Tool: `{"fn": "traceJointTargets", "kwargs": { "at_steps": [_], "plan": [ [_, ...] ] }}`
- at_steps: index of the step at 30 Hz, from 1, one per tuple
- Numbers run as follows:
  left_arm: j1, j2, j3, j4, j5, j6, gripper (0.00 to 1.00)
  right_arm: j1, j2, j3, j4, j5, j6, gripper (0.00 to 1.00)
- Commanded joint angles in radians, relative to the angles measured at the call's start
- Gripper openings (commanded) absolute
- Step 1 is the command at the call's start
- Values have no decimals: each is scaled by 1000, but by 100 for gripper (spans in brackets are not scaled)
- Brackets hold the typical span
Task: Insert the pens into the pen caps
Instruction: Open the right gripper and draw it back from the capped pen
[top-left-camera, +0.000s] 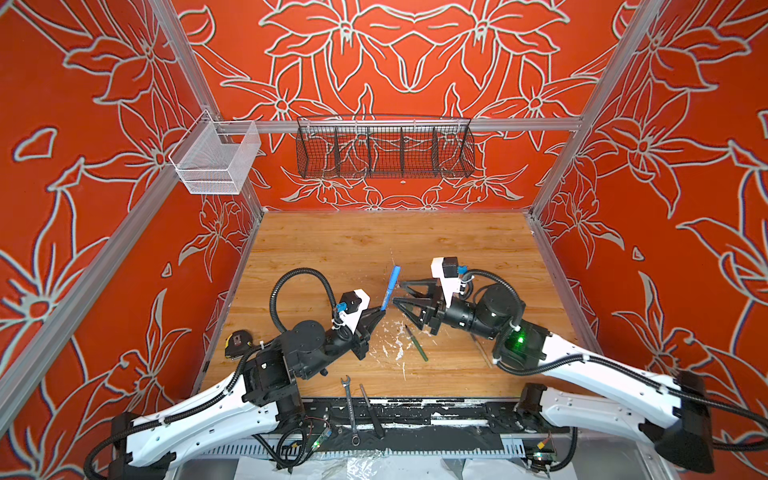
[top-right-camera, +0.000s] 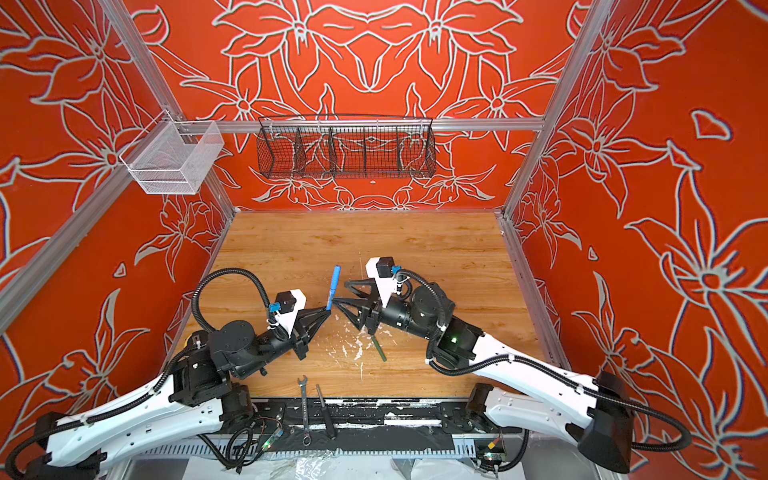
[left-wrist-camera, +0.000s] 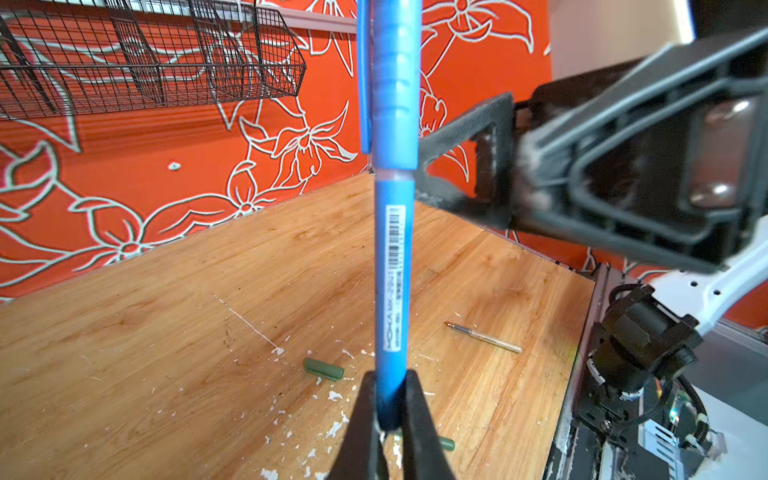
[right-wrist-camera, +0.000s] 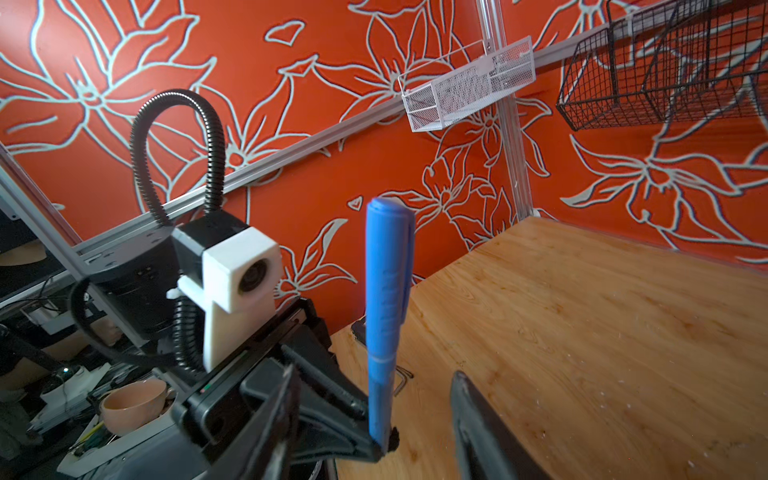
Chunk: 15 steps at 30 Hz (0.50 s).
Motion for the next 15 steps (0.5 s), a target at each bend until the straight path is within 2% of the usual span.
{"fn": "traceJointTargets", "kwargs": {
  "at_steps": [1, 4, 9, 11, 15],
  "plan": [
    [-3, 4, 43, -35, 0, -10, 0, 5, -66, 27, -160, 11, 30, 63],
    [-2, 10, 75, -90, 6, -50, 0, 3, -128, 62, -294, -23, 51, 66],
    [11, 44, 156, -215, 44, -151, 0, -4, -178, 220, -646, 26, 56, 71],
    [13, 75, 189, -246, 62, -173, 0, -4, -196, 215, -651, 5, 38, 72],
    [12, 88, 194, -253, 95, -200, 0, -6, -230, 140, -541, 11, 40, 73]
  ]
}}
